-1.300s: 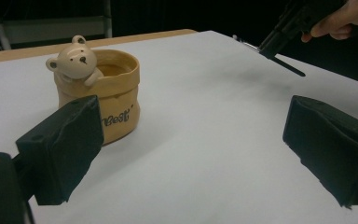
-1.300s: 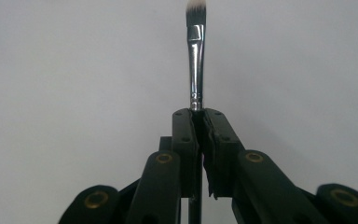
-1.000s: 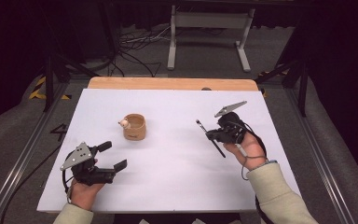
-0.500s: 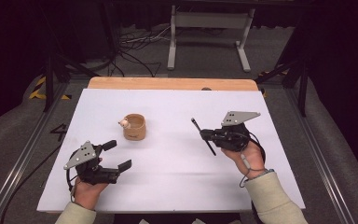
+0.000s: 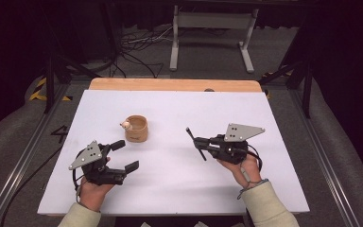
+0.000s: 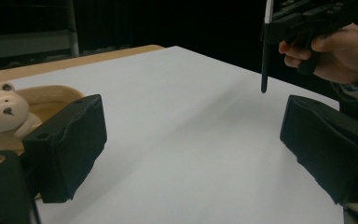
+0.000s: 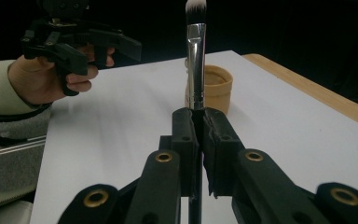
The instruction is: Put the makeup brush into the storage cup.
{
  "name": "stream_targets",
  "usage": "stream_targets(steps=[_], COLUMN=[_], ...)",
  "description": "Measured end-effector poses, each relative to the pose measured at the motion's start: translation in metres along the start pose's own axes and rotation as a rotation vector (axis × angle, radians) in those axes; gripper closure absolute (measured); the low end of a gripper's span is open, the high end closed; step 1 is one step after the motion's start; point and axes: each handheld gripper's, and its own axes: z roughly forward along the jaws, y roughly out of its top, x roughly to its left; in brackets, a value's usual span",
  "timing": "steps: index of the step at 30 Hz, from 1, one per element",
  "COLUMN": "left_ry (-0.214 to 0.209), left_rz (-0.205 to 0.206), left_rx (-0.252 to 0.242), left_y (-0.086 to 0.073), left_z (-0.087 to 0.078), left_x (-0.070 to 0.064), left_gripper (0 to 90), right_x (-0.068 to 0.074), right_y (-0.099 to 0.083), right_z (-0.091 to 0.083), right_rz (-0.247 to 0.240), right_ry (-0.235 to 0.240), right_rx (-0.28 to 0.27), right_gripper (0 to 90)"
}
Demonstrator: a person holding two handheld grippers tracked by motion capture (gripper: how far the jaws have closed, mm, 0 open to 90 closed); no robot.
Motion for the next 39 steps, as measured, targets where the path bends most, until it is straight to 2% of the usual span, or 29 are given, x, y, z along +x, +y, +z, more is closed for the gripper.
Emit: stream_targets(steps=[14, 16, 19, 29, 34, 39], left_ry=[-0.059, -0.065, -0.073, -0.107, -0.127, -0.136], left_rz=[0.045, 0.057, 0.056, 0.076, 0.075, 0.084], left_rx=[0.018, 0.02, 0.023, 0.027, 0.03, 0.031], left_y=[0.006, 0.007, 0.007, 0.01, 0.012, 0.013], left_z=[0.015, 0.016, 0.018, 0.029, 0.041, 0.047], left_x=[-0.012, -0.012, -0.014, -0.021, -0.028, -0.032], left_gripper=[10.8, 11.0, 11.1, 11.2, 11.6, 11.8], right_x=[0.011, 0.012, 0.013, 0.016, 0.022, 0.026], right_y=[-0.015, -0.02, -0.021, -0.022, -0.019, -0.017], right_z=[0.008, 0.006, 0.007, 0.01, 0.017, 0.024], right_rz=[0.017, 0.015, 0.017, 0.014, 0.012, 0.003], right_ry=[0.049, 0.062, 0.068, 0.077, 0.106, 0.123], right_rx=[-0.138, -0.191, -0.182, -0.2, -0.198, -0.192], right_gripper=[83.7, 83.6, 83.6, 83.6, 83.6, 83.6])
